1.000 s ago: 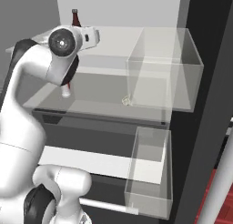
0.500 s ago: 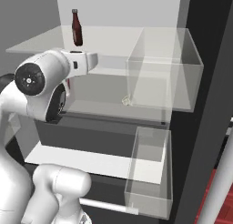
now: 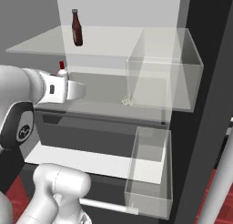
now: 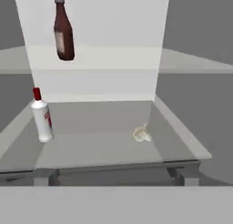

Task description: Place the ketchup and mayonnaise from the counter to the top shelf of the fridge. If the existing items in the fridge are on the top shelf, move them to other shelves.

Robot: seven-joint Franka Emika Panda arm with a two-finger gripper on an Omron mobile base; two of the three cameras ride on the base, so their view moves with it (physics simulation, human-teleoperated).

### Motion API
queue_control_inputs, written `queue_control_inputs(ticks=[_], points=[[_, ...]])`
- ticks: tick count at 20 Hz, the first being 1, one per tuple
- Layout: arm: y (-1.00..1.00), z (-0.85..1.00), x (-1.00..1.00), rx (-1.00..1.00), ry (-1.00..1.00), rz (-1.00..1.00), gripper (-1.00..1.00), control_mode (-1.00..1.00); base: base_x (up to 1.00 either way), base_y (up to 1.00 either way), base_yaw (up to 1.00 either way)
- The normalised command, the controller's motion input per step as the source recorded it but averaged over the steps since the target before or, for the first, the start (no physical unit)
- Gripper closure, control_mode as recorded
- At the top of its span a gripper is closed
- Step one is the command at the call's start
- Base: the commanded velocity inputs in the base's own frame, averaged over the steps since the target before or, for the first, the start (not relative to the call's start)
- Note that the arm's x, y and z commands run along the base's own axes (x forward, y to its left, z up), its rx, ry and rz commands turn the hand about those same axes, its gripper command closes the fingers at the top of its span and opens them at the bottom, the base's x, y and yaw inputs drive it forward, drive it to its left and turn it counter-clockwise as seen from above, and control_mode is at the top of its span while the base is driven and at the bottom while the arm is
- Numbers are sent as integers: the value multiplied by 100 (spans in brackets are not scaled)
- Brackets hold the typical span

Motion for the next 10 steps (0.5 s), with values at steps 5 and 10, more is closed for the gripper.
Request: queue_control_inputs(ticks=[5, 10], points=[[0, -5, -88, 2, 64, -14, -100, -100, 0, 0, 0], [0, -28, -7, -6, 30, -2, -100, -100, 0, 0, 0]])
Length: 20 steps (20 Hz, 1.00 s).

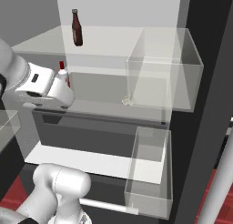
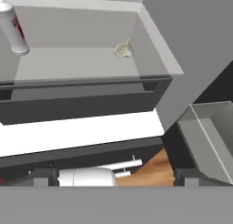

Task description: Place the ketchup and mayonnaise from the counter to the top shelf of the fridge. If the existing items in the fridge are on the top shelf, move them to other shelves.

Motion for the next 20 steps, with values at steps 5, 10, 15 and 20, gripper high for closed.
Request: queue_control_inputs(ticks=[5, 10, 15, 20], points=[[-4, -48, -37, 2, -1, 0, -100, -100, 0, 0, 0], [3, -51, -49, 0, -25, 1, -100, -100, 0, 0, 0], [2, -8, -15, -1, -8, 1, -100, 100, -80, 2, 8], [0, 0, 0, 0, 0, 0, -100, 100, -100, -11, 4]])
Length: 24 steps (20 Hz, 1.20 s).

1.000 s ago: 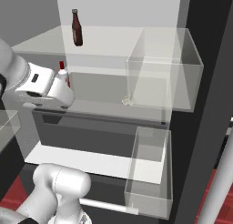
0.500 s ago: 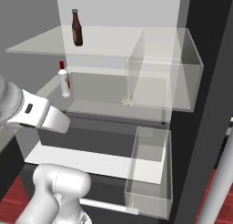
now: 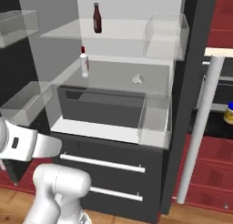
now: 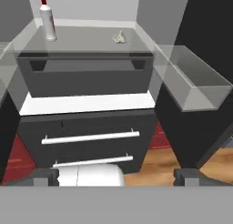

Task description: Place the ketchup and mayonnaise from the counter to the top shelf of the fridge. If the existing items in the fridge are on the top shelf, move them to other shelves.

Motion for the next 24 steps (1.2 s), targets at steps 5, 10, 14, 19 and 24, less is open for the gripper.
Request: queue_control_inputs(ticks=[5, 10, 14, 19, 24], points=[[0, 0, 0, 0, 0, 0, -100, 100, -100, -76, -3], [0, 0, 0, 0, 0, 0, -100, 100, -100, -100, -14], [0, 0, 0, 0, 0, 0, -100, 100, -5, -100, -11], [0, 0, 0, 0, 0, 0, -100, 100, 99, -98, 9], [0, 0, 0, 0, 0, 0, -100, 100, 92, -83, 11]])
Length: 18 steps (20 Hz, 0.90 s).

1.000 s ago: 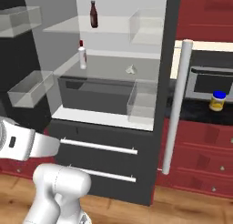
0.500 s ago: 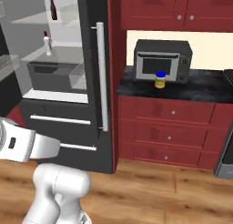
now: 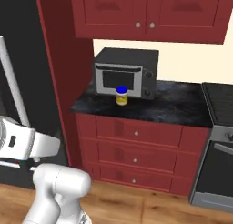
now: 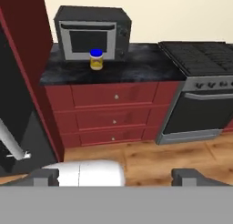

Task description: Place the ketchup and mayonnaise from the counter to the top shelf of the fridge. If the existing items in the fridge are on the top shelf, move them to other shelves.

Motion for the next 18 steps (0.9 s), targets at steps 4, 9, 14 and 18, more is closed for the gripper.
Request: queue_control_inputs(ticks=[4, 9, 14, 18], points=[[0, 0, 0, 0, 0, 0, -100, 100, 51, -87, 16], [0, 0, 0, 0, 0, 0, -100, 100, 82, -22, 21], [0, 0, 0, 0, 0, 0, -100, 100, 100, 0, 8], [0, 0, 0, 0, 0, 0, -100, 100, 62, 0, 2]])
